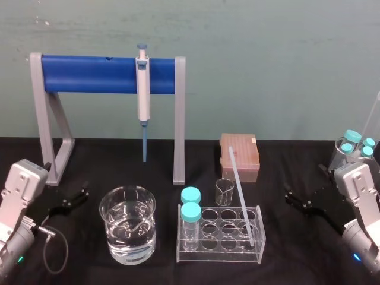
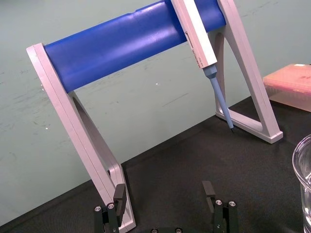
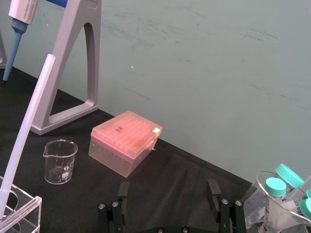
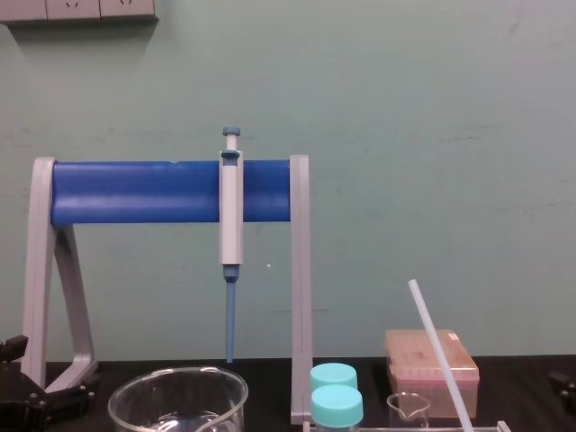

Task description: Pick up the stirring rod with one hand, then place it down.

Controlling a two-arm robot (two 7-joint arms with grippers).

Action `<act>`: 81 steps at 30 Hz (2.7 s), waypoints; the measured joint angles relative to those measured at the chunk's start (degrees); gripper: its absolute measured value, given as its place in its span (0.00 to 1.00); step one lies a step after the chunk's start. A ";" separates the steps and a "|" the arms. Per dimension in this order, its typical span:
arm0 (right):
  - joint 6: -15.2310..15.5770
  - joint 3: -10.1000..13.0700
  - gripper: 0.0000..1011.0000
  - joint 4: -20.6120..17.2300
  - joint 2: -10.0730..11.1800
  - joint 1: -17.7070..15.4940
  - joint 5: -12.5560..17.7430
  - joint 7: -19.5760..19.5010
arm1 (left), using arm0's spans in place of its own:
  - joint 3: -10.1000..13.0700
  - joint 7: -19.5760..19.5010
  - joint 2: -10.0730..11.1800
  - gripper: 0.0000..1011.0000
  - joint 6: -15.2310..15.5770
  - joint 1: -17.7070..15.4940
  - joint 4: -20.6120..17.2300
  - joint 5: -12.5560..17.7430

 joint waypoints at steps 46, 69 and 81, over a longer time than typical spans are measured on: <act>2.49 4.66 0.99 -6.69 2.82 -3.26 3.61 4.17 | 0.00 0.00 0.00 0.99 0.00 0.00 0.00 0.00; 23.01 8.22 0.99 -20.22 6.18 -3.60 14.69 18.79 | 0.00 0.00 0.00 0.99 0.00 0.00 0.00 0.00; 30.14 9.57 0.99 -20.84 3.97 -1.55 23.70 23.13 | 0.00 0.00 0.00 0.99 0.00 0.00 0.00 0.00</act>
